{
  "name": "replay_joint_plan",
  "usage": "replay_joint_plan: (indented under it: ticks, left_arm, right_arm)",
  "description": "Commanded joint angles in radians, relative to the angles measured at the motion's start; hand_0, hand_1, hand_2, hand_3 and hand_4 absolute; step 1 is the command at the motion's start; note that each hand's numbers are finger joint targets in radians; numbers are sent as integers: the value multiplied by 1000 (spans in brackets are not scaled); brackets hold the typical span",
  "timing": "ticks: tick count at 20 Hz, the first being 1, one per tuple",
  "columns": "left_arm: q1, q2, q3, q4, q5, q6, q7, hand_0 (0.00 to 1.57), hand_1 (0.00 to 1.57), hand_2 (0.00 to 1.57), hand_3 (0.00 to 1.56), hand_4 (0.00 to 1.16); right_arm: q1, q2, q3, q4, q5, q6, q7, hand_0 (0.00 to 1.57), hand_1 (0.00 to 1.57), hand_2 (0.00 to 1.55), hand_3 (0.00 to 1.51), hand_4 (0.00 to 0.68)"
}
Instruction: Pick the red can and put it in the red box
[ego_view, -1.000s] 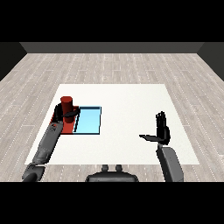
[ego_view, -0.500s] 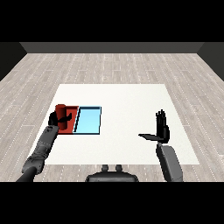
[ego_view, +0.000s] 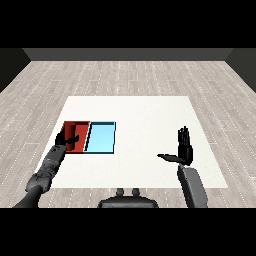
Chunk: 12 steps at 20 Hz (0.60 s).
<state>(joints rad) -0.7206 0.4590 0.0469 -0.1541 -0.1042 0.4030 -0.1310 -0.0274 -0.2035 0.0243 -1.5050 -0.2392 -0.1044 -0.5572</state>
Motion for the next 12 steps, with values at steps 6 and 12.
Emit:
replay_joint_plan:
  ticks: [6, 12]
  left_arm:
    - [-61, -1, -113, 136, -131, -85, 120, 0, 0, 0, 0, 0]
    - [-43, 55, -48, 115, -71, -90, 123, 0, 0, 0, 0, 0]
  right_arm:
    - [-11, 26, 31, -34, 20, -3, -1, 0, 0, 0, 0, 0]
    - [-6, 11, 6, -64, 5, 11, 22, 0, 0, 0, 0, 0]
